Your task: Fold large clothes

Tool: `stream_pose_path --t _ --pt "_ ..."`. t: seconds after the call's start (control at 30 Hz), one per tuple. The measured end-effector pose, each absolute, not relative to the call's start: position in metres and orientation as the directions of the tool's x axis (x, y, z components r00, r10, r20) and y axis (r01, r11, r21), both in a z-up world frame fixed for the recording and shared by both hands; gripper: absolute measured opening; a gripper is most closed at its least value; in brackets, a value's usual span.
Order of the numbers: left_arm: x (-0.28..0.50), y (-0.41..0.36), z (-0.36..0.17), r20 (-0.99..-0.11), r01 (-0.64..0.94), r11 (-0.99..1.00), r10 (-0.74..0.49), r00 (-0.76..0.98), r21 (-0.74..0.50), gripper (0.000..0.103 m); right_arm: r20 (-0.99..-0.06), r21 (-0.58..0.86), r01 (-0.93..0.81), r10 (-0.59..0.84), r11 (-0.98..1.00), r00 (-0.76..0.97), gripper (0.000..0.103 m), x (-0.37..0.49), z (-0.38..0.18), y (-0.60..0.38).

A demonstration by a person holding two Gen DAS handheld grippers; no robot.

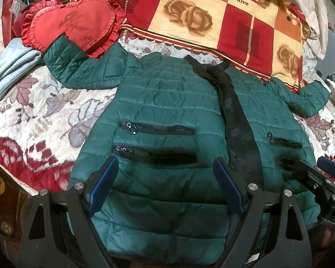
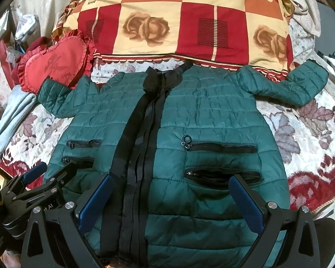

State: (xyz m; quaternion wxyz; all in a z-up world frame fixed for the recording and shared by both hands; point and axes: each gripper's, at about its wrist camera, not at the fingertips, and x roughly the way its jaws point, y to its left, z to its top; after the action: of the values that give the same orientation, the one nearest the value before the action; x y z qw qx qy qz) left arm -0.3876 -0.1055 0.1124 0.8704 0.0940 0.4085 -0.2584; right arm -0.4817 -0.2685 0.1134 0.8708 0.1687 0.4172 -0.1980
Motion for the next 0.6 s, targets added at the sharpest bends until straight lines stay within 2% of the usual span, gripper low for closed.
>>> stream_pose_path --t 0.6 --pt "-0.349 -0.099 0.118 -0.764 0.495 0.867 -0.353 0.541 -0.050 0.087 -0.806 0.126 0.476 -0.189 0.871 0.560 0.103 -0.460 0.111 -0.277"
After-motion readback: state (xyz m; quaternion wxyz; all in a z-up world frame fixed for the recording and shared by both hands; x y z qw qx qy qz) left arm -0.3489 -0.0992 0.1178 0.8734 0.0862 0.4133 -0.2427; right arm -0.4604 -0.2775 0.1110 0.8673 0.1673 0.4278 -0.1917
